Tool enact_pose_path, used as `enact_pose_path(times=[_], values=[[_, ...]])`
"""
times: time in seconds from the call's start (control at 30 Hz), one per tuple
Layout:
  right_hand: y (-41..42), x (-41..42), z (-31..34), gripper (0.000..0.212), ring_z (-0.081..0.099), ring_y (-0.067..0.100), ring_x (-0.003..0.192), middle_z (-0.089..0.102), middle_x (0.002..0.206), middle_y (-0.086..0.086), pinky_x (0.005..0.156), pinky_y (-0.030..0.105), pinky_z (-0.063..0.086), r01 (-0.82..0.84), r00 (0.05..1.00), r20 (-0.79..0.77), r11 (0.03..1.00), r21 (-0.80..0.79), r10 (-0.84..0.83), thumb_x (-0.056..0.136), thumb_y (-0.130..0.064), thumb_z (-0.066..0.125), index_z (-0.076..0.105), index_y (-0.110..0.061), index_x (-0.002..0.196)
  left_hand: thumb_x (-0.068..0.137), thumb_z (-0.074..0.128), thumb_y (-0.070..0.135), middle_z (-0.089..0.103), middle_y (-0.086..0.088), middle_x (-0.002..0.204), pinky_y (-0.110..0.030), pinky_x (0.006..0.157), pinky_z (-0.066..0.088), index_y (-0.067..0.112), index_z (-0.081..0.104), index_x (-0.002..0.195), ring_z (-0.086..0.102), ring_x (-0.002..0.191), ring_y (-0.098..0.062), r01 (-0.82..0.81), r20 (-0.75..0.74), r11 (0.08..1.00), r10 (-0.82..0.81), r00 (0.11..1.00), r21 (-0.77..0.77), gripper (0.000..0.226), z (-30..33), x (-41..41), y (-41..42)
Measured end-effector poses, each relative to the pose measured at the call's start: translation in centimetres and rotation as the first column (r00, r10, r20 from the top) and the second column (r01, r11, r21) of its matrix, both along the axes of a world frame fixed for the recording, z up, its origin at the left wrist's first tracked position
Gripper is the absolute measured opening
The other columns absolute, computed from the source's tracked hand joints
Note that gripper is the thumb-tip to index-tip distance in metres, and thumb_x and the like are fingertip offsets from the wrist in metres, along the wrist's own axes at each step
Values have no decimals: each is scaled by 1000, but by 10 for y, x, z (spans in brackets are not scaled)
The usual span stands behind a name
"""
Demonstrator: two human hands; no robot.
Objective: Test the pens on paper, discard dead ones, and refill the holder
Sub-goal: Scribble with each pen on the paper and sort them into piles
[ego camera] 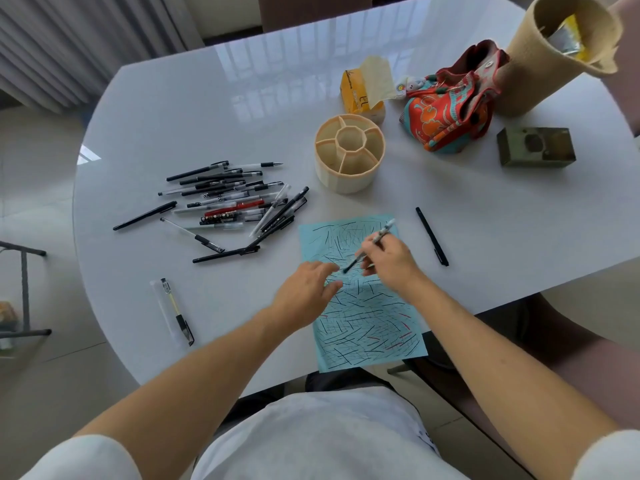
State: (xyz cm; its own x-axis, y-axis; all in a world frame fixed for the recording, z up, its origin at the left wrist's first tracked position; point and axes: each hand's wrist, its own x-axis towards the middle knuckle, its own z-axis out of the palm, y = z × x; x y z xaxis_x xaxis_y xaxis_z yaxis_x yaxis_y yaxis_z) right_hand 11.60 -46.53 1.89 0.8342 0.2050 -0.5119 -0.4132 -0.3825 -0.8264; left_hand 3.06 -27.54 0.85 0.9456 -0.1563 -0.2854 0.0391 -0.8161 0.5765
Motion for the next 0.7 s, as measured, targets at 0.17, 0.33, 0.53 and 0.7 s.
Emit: enact_pose_path(times=[0.17,0.33,0.53,0.7], values=[[-51,52,-15,19,62,33,96,66,113,16,82,39,52,-113,980,58,775,-622,190,100,-14,52,59,-8,117,99,56,34,27,-5,163,-42,122,26,19,38,151,19,152,-26,206,-10,944,-210,978,260,58,-24,-20,19],[-77,61,-29,24,64,40,99,69,112,21,79,39,50,-126,933,109,596,-793,343,96,-20,56,64,-11,117,99,53,35,17,-2,167,-44,124,21,25,30,155,10,155,-24,193,-17,936,-197,980,295,61,-31,-27,28],[-69,68,-23,25,61,42,95,59,116,21,79,41,49,-43,928,187,593,-804,321,94,-6,52,65,-7,115,98,51,27,16,-3,168,-43,125,12,25,30,155,9,155,-25,178,-15,936,-182,983,305,60,-27,-17,33],[13,60,-3,29,63,36,105,67,118,12,86,42,52,-239,698,346,659,-713,627,96,-5,54,70,-10,120,97,53,30,18,-4,167,-41,124,9,26,30,154,9,155,-25,115,14,951,-124,992,286,62,-20,-22,34]])
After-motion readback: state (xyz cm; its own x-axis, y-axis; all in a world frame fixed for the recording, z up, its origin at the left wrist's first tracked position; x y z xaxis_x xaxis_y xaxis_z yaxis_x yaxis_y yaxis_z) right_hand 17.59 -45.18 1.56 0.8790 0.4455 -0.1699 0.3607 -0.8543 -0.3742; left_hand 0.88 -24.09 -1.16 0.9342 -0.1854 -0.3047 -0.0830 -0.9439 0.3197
